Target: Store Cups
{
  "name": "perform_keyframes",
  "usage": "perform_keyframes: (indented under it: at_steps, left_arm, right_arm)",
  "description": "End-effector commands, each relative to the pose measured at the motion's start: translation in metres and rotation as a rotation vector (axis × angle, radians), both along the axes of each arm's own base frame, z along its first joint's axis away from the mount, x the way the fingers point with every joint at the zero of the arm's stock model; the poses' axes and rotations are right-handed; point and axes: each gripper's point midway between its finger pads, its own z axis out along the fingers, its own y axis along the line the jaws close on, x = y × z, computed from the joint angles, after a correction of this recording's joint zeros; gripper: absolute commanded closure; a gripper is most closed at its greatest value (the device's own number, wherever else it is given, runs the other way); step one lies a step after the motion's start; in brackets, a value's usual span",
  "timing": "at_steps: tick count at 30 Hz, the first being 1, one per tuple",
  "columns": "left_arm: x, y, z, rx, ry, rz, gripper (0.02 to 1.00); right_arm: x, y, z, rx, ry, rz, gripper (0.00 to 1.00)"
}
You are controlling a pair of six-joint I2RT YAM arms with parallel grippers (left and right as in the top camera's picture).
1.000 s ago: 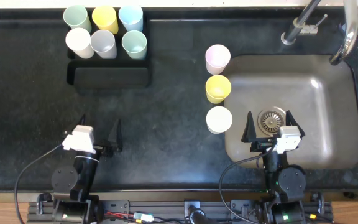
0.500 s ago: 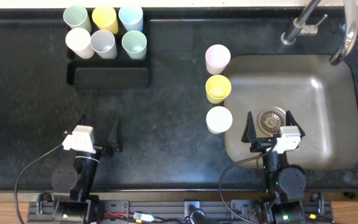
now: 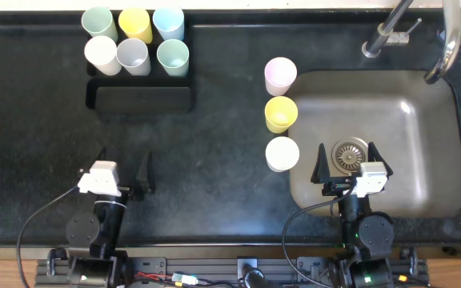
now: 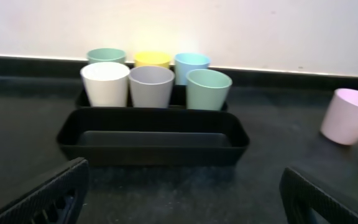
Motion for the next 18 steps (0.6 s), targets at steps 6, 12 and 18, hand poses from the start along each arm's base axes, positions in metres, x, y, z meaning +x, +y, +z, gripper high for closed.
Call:
perform_keyframes:
  at_steps: [6, 12, 18]
  left_arm:
    - [0.000, 0.008, 0.000, 0.021, -0.002, 0.043, 0.018]
    - [0.001, 0.003, 0.014, 0.015, -0.057, 0.016, 0.018]
    - [0.004, 0.000, 0.061, 0.013, -0.077, 0.000, 0.018]
  right_arm:
    - [0.001, -0.002, -0.004, -0.003, 0.001, -0.011, 0.003]
    - [0.001, -0.002, -0.004, -0.004, 0.001, -0.011, 0.003]
    - [0.001, -0.002, -0.003, -0.003, 0.000, -0.011, 0.003]
